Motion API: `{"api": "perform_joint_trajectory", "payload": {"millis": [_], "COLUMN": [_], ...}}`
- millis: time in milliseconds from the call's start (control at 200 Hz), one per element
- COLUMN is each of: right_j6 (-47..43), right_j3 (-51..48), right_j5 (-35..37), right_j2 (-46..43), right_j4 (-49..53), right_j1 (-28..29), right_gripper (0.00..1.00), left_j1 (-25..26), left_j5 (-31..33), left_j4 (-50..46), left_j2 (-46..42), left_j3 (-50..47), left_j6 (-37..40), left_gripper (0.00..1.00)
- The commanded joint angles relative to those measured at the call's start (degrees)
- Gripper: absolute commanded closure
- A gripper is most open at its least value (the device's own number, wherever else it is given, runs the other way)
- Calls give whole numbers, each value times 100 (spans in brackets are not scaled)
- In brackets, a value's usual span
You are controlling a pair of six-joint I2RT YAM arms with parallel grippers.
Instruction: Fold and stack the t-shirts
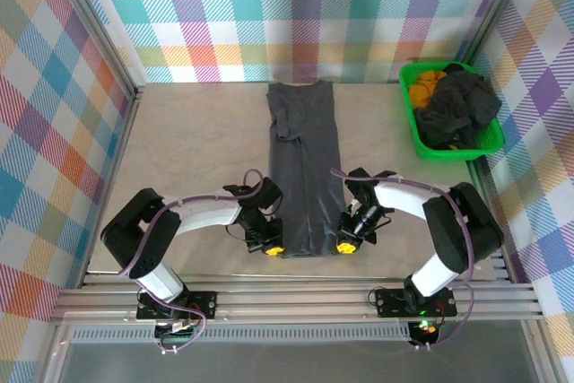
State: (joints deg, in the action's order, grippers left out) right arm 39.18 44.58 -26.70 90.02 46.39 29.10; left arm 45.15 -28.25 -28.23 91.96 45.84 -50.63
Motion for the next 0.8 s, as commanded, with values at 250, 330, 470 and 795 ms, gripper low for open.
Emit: {"api": "perform_joint_trajectory", "payload": {"millis": [250, 330, 470, 795], "right_j6": [122, 214, 408, 828], "right_j3": [-379, -278, 175, 1534], "right_j5": [-262, -298, -69, 194], "right_j2": [-583, -694, -889, -735], "right_j4": [471, 478, 820, 829], "right_j1": [341, 338, 325, -278], "right_gripper": [100, 100, 100, 100], "left_j1": [286, 287, 257, -671], "left_j5": [-293, -62, 504, 1037], "left_j4": [452, 237, -345, 116], "left_j2": [-536, -635, -1044, -1503], "left_j3": [-922, -750, -329, 556], "left_j6": [-676, -694, -772, -1476], "left_gripper": [100, 100, 100, 100]}}
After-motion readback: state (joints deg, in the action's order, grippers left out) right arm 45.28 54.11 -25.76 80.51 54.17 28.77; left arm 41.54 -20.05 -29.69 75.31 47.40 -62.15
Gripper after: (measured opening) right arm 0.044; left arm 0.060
